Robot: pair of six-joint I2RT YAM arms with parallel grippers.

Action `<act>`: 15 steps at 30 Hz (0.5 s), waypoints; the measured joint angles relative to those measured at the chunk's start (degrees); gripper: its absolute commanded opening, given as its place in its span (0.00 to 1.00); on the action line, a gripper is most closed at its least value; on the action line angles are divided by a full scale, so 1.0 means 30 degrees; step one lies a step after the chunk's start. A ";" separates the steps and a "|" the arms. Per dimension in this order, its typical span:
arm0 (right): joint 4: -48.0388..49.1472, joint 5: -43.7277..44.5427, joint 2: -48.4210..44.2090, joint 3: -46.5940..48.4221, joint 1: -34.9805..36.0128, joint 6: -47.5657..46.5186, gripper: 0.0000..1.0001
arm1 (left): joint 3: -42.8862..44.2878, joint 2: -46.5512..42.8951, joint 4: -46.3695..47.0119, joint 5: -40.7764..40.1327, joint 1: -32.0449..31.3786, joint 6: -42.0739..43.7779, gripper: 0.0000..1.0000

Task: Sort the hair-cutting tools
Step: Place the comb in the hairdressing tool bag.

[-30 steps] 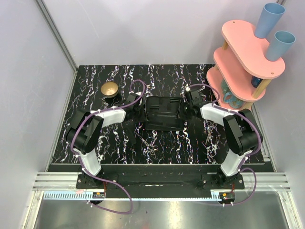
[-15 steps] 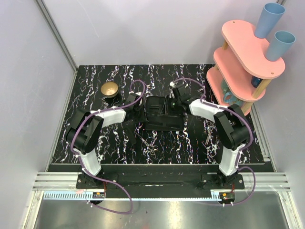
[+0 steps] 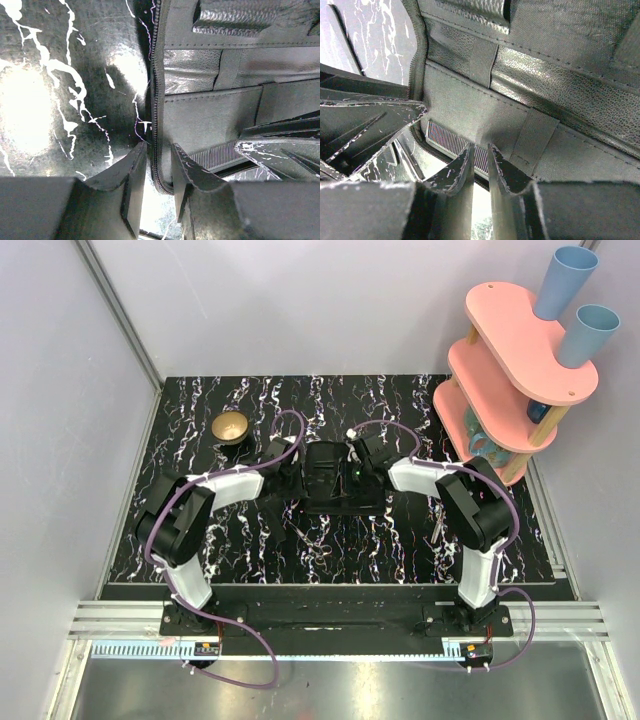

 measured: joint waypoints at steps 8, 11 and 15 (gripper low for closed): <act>-0.0109 0.0233 -0.0146 -0.0073 0.0087 0.0408 0.32 | 0.0007 -0.0393 -0.0787 -0.0787 -0.0007 0.0044 0.49; -0.0393 0.0736 -0.0138 0.0401 0.0131 0.0459 0.37 | 0.0000 -0.0707 -0.1457 -0.1428 0.0102 0.0102 0.57; -0.0503 0.1384 -0.0138 0.1443 0.0131 0.0481 0.48 | -0.0029 -0.1494 -0.2499 -0.2288 0.0525 0.0066 0.70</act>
